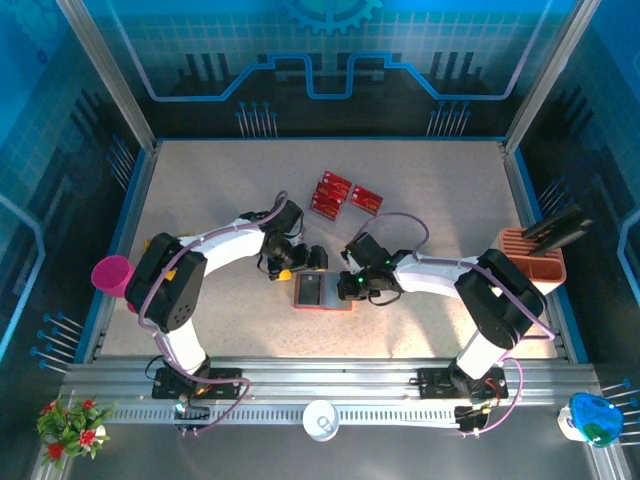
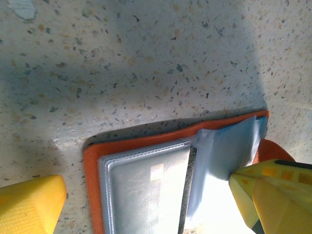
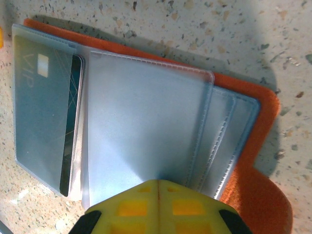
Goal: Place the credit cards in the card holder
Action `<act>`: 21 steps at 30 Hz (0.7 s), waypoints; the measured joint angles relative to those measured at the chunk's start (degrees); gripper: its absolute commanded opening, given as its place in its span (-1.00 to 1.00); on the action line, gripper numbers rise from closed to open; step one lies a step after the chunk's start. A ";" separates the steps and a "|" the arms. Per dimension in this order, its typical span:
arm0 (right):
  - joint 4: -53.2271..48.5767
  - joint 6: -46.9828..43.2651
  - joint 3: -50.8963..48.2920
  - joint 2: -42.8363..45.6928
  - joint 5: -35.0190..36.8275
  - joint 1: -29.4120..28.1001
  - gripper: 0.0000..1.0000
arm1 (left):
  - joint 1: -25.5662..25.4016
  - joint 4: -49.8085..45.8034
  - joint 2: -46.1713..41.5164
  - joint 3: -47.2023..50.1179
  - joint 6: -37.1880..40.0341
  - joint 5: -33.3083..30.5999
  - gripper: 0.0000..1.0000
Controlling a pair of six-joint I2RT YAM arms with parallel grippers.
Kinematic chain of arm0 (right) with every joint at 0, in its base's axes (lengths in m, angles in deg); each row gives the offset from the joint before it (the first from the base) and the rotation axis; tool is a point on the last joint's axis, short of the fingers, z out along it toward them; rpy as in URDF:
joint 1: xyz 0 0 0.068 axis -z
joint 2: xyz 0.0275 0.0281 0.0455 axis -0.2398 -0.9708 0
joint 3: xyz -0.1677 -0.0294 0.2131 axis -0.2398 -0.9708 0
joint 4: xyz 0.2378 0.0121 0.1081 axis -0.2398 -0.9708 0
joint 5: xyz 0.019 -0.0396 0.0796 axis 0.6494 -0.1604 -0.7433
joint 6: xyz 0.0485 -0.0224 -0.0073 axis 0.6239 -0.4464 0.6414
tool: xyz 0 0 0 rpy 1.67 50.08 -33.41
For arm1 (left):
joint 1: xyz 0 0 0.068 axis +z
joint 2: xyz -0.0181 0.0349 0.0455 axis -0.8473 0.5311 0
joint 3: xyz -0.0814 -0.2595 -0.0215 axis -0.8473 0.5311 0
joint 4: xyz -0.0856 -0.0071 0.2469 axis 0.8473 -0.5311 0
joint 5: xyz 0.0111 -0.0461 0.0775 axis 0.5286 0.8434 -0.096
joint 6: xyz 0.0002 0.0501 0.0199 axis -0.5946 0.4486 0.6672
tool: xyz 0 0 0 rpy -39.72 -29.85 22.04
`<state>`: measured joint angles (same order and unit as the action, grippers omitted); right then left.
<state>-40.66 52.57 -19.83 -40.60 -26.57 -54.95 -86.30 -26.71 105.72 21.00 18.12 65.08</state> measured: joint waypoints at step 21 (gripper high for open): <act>1.29 0.39 -0.48 0.00 -0.81 0.28 -0.91 | -2.38 5.77 -5.33 2.29 -0.81 4.87 0.98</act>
<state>-39.37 52.96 -20.31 -40.60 -27.38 -54.67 -88.69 -20.94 100.39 23.30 17.32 69.95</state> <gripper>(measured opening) 0.058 0.992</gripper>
